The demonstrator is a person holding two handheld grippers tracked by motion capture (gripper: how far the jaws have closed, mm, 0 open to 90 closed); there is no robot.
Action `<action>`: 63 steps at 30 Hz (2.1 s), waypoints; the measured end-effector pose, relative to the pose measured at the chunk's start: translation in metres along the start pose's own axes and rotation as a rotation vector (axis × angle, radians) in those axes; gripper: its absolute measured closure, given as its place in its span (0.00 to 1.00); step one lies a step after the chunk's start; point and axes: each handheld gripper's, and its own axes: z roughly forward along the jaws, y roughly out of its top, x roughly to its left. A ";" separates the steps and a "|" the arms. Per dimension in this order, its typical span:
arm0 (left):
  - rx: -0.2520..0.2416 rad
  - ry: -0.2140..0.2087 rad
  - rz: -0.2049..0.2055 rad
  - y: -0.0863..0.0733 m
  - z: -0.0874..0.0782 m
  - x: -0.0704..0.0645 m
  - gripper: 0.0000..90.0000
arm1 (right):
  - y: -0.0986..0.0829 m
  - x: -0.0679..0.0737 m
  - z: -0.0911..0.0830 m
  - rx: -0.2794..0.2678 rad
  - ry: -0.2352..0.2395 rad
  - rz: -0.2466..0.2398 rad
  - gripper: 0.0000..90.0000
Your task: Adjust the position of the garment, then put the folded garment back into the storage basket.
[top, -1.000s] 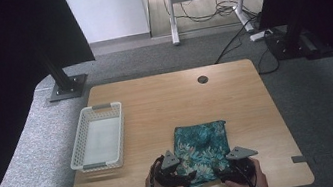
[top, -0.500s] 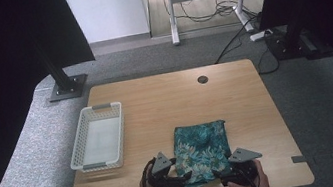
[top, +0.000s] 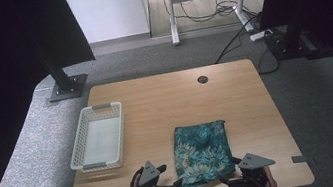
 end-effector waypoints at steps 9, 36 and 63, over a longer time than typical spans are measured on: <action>0.012 0.008 -0.038 -0.017 -0.020 0.012 0.22 | -0.011 -0.001 -0.017 -0.004 -0.013 0.005 0.22; 0.011 0.032 -0.060 -0.023 -0.032 0.020 0.23 | -0.025 -0.007 -0.036 0.009 -0.041 0.022 0.23; 0.034 -0.091 -0.099 -0.006 -0.007 0.040 0.25 | -0.027 -0.012 -0.035 0.017 -0.024 0.052 0.21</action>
